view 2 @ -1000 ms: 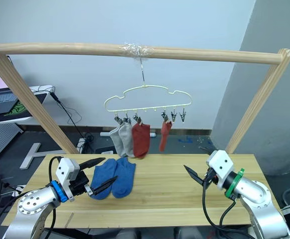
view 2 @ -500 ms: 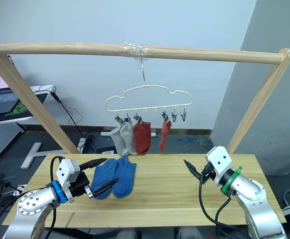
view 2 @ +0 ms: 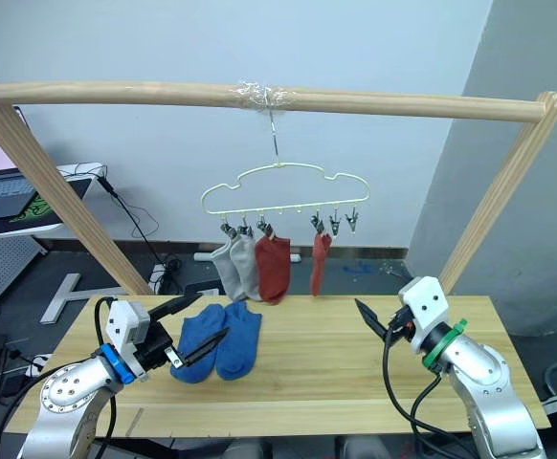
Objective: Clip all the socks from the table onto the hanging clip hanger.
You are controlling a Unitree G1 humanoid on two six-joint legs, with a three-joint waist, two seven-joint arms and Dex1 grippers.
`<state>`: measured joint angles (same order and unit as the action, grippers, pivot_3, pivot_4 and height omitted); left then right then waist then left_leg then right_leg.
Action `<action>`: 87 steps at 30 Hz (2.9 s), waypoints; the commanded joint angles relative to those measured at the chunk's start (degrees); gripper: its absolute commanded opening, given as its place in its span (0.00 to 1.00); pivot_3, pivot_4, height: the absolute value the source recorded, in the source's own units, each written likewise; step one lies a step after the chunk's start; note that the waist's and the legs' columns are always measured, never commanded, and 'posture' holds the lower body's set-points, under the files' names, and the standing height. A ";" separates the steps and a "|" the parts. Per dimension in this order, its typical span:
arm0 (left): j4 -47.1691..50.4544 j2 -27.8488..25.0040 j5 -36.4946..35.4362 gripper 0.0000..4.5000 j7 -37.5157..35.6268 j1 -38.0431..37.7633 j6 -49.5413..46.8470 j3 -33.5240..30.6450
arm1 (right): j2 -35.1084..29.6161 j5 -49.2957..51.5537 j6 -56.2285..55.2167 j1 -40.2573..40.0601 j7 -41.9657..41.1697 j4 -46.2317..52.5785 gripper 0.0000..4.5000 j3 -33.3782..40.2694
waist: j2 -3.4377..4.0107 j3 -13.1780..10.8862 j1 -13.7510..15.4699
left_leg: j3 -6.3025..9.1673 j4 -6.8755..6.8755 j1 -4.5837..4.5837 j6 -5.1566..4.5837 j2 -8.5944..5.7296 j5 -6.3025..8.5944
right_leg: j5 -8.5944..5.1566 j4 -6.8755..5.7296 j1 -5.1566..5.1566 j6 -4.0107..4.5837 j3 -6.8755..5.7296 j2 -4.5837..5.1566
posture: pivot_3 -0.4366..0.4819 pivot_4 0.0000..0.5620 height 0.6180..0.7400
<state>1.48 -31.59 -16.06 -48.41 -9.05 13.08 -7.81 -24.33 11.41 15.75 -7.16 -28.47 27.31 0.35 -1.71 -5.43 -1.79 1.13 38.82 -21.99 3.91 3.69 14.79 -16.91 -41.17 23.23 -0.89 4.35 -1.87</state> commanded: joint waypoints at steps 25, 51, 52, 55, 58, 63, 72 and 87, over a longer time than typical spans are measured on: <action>13.83 2.64 1.73 1.00 6.80 0.31 -7.64 2.74 | 6.95 -2.12 -2.37 1.27 6.83 0.31 0.86 -0.06 | 0.28 -0.60 -0.08 | -0.03 -0.07 -0.04 0.02 0.00 0.02 | -0.04 0.07 0.07 0.03 0.06 0.00 | 0.49 0.16 0.62; 15.77 1.20 -1.89 1.00 3.03 9.63 -12.77 4.42 | 14.90 -5.09 12.63 19.50 15.05 -0.32 0.33 -7.09 | 0.31 -5.16 -0.17 | 0.20 -0.08 -1.03 0.01 0.00 0.02 | 0.15 0.11 0.83 -0.32 -0.15 -0.04 | 0.46 0.34 0.62; 15.60 1.20 -1.93 1.00 2.85 9.99 -12.64 4.55 | 15.24 -5.06 13.42 20.28 15.47 -0.63 0.33 -7.09 | 0.31 -5.24 -0.19 | 0.20 -0.09 -1.04 0.01 -0.01 0.02 | 0.14 0.11 0.83 -0.31 -0.15 -0.04 | 0.46 0.33 0.62; 14.80 1.78 -1.73 1.00 2.89 11.57 -12.46 5.04 | 16.88 -5.16 14.48 23.31 17.10 -2.54 0.33 -6.64 | 0.32 -5.34 -0.21 | 0.20 -0.10 -1.08 0.00 -0.01 0.03 | 0.08 0.16 0.84 -0.33 -0.15 -0.03 | 0.46 0.33 0.62; 14.49 2.08 -1.76 1.00 2.65 12.03 -12.35 5.34 | 18.56 -5.20 15.10 25.58 18.32 -4.61 0.36 -6.28 | 0.32 -5.45 -0.22 | 0.21 -0.11 -1.09 0.00 -0.01 0.03 | 0.07 0.15 0.85 -0.32 -0.17 -0.03 | 0.46 0.33 0.62; 13.52 2.04 -1.51 1.00 2.28 12.04 -11.39 4.94 | 19.74 -6.42 15.19 27.52 19.22 -6.87 0.50 -7.18 | 0.32 -5.48 -0.27 | 0.21 -0.16 -1.09 -0.01 -0.01 0.03 | 0.05 0.17 0.86 -0.30 -0.18 -0.03 | 0.47 0.33 0.62; 11.89 2.00 -1.24 1.00 2.04 12.93 -10.11 4.93 | 22.34 -6.94 14.85 31.72 21.43 -11.58 0.50 -7.14 | 0.33 -5.76 -0.45 | 0.23 -0.19 -1.10 -0.01 -0.01 0.03 | 0.05 0.17 0.88 -0.30 -0.21 -0.03 | 0.48 0.33 0.62; 15.46 2.74 -1.54 1.00 5.11 20.03 -17.39 6.51 | 24.80 -7.39 13.40 38.51 24.05 -18.90 0.50 -4.60 | 0.27 -6.13 -0.43 | 0.22 -0.67 -1.12 0.00 -0.02 0.03 | 0.05 0.39 0.97 -0.30 -0.22 -0.02 | 0.49 0.33 0.62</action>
<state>14.11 -28.90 -16.89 -43.99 10.38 -3.85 -1.40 0.18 3.62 30.56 30.13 -4.74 7.61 -5.38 -1.44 -11.55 -2.22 1.36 38.10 -23.12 3.91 3.67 14.82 -16.86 -40.78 24.22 -1.18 4.13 -1.89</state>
